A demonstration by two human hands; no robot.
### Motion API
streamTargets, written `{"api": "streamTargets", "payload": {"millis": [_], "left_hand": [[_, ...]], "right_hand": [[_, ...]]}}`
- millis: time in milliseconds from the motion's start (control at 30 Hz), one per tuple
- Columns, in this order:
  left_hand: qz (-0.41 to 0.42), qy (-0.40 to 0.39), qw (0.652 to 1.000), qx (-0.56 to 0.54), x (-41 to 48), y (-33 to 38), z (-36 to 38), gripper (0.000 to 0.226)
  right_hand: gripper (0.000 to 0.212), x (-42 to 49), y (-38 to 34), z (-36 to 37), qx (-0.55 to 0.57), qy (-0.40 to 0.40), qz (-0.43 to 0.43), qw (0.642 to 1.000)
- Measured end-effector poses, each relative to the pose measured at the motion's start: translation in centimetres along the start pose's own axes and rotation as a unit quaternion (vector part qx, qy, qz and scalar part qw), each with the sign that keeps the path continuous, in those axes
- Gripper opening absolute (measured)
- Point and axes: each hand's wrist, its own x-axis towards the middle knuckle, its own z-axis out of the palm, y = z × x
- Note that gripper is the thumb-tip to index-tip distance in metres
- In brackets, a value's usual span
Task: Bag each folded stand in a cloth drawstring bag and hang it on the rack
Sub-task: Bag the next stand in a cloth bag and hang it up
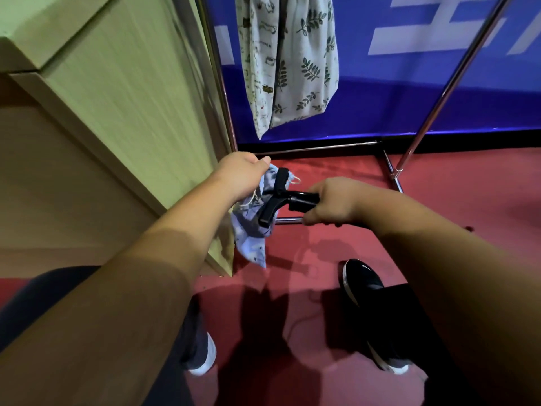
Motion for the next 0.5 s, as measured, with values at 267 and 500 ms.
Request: {"api": "streamTargets", "payload": {"millis": [267,500], "left_hand": [[0.054,-0.08,0.993,-0.07,-1.0,1.1,1.0,0.045],[0.037,-0.128,0.991,-0.03,-1.7,1.8,0.3,0.025]], "right_hand": [[0.02,-0.2,-0.1,0.7,0.017,-0.095,0.045,0.994],[0.029,-0.1,0.5,0.9,0.078,-0.097,0.122,0.985]]}}
